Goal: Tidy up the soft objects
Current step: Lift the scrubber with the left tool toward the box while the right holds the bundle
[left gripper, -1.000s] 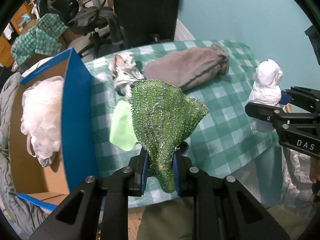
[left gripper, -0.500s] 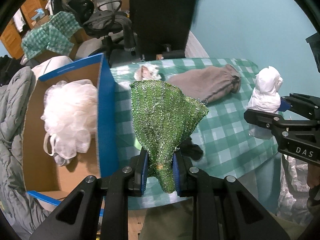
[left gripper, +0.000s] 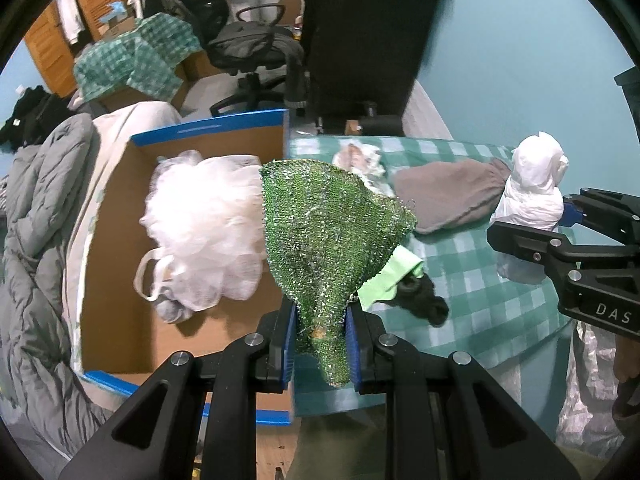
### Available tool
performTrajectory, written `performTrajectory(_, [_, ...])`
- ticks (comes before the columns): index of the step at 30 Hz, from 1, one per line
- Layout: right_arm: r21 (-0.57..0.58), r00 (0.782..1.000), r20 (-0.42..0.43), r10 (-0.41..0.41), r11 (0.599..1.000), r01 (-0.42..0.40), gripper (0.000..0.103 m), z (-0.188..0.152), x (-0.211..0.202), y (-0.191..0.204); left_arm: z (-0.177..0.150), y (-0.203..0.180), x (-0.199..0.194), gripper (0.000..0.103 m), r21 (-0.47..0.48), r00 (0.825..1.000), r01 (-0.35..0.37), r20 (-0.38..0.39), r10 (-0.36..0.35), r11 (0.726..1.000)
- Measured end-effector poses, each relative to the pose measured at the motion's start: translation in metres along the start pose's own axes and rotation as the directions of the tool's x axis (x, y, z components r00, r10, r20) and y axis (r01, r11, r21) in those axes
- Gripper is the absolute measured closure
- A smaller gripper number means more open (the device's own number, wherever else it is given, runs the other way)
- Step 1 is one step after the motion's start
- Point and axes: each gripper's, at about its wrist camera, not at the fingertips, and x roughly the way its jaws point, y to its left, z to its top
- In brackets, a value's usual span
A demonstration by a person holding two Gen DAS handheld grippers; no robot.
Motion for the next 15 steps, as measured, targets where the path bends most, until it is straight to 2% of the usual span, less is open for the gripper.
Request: performTrajectory(15, [-0.108,0.997,-0.011,0.076,0.991,-0.076,0.059,0.036,0.027,0.059,-0.01,0.065,-0.008,0.082,-0.119,0.998,-0.058,0.003,0.058,0.991])
